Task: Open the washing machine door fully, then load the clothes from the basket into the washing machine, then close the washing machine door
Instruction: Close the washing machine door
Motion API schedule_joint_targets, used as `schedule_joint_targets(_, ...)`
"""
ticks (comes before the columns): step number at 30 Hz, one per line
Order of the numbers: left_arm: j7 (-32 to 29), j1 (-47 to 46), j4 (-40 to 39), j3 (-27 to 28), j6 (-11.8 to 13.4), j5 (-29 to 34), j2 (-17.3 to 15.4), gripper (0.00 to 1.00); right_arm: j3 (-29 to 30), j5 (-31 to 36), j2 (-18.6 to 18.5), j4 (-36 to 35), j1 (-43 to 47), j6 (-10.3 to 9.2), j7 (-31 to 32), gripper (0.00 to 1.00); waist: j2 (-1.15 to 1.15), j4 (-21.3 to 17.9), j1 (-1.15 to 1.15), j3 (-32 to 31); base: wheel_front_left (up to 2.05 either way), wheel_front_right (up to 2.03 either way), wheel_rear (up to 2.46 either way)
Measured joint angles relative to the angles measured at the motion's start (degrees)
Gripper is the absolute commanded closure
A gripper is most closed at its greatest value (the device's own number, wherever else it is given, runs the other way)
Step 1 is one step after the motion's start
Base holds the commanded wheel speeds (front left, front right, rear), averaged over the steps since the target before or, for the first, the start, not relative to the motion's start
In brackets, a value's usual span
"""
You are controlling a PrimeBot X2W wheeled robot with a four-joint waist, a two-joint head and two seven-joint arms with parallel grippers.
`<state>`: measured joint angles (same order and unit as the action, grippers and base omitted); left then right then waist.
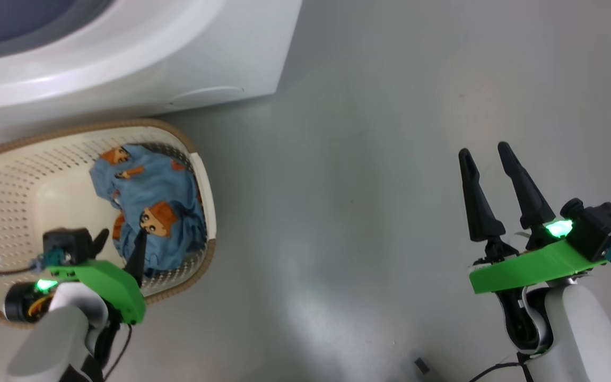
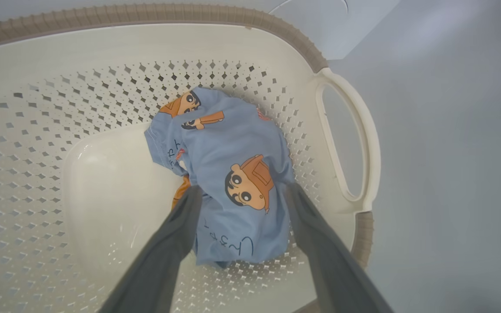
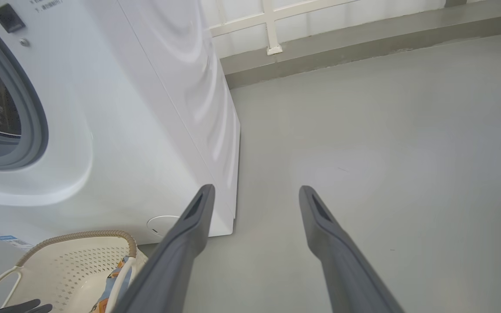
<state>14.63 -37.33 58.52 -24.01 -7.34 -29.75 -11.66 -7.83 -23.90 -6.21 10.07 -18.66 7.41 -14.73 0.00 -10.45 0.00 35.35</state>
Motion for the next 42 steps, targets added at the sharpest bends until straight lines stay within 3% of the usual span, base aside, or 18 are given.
schedule_joint_targets(11,-2.6,-7.6,3.8,-9.8,0.0,-8.6,-4.2,0.00,-0.4,0.1,0.9,-0.9,-3.4,0.00,0.0,0.00,0.00,-2.0,0.00,7.0,0.00,0.00,0.00)
schedule_joint_targets(24,-5.6,-13.3,2.6,-19.9,0.0,-19.7,-9.0,0.00,-1.4,1.2,1.4,-2.1,-5.7,0.00,0.0,0.00,0.00,-4.2,0.00,13.6,0.00,0.00,0.00)
schedule_joint_targets(33,-6.6,-16.0,2.6,-25.5,0.0,-25.7,-9.6,0.00,-1.7,1.7,1.4,-2.9,-6.6,0.00,0.0,0.00,0.00,-4.9,0.00,15.8,0.00,0.00,0.00)
schedule_joint_targets(34,-6.6,-16.0,2.6,-26.1,0.0,-26.2,-9.6,0.36,-1.7,1.7,1.4,-2.9,-6.6,0.00,0.0,0.00,0.00,-4.9,0.00,15.8,0.00,0.00,0.00)
schedule_joint_targets(37,-6.5,-16.5,2.6,-27.8,0.0,-27.9,-9.9,0.98,-1.8,1.7,1.4,-2.9,-6.6,0.00,0.0,0.00,0.00,-4.9,0.00,15.8,0.00,0.00,0.00)
schedule_joint_targets(42,-5.1,-17.0,2.7,-29.8,0.0,-30.6,-10.1,1.00,-1.8,2.1,1.4,-2.9,-6.6,0.00,0.0,0.00,0.00,-4.6,0.00,15.2,0.00,0.00,0.00)
